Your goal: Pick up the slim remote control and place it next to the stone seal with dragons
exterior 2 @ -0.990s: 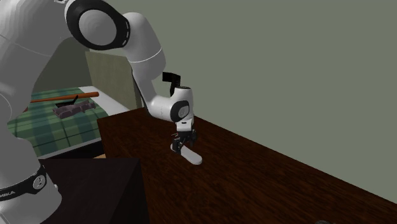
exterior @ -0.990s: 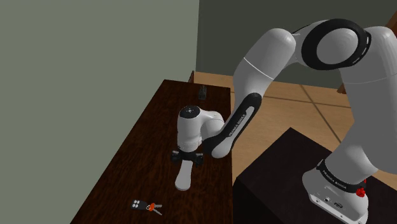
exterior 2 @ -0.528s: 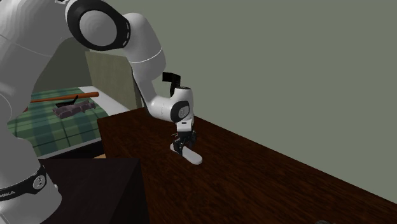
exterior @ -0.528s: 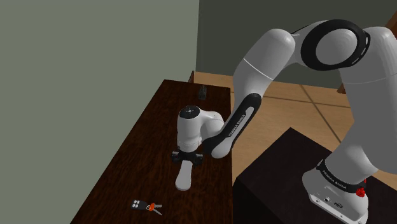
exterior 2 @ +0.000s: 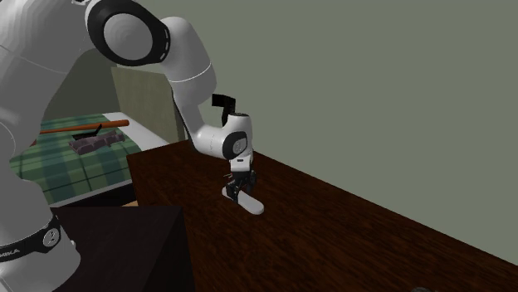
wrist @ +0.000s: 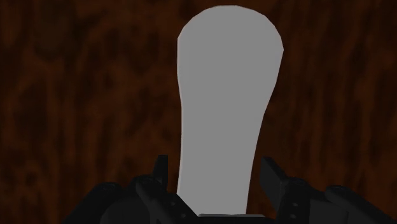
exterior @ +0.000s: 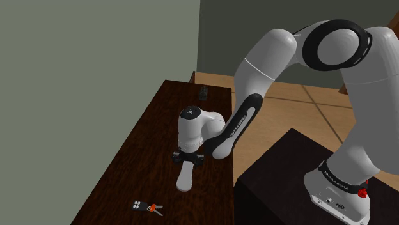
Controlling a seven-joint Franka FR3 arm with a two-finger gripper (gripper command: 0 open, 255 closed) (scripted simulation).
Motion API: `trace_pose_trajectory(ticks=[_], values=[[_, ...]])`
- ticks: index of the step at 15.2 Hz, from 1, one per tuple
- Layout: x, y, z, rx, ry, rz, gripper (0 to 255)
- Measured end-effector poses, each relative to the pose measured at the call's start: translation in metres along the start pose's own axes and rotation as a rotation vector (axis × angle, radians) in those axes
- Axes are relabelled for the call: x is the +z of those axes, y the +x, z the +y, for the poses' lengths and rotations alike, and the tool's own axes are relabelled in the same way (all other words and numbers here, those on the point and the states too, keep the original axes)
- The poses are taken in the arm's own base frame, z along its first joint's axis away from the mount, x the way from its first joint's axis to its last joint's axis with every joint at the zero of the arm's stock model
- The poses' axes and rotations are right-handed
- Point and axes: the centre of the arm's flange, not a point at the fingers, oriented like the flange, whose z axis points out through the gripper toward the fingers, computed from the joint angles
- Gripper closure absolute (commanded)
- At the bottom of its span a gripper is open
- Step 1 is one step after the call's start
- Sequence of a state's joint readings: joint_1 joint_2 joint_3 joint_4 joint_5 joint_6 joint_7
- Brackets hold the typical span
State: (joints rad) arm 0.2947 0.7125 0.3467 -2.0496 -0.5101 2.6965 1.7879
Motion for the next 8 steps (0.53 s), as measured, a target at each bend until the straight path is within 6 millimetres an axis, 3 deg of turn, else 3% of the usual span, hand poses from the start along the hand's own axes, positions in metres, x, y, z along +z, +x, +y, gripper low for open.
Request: trace_pose_trajectory(ticks=[8], values=[[-0.035,-0.001,0.0,0.0,0.0,0.0,255]])
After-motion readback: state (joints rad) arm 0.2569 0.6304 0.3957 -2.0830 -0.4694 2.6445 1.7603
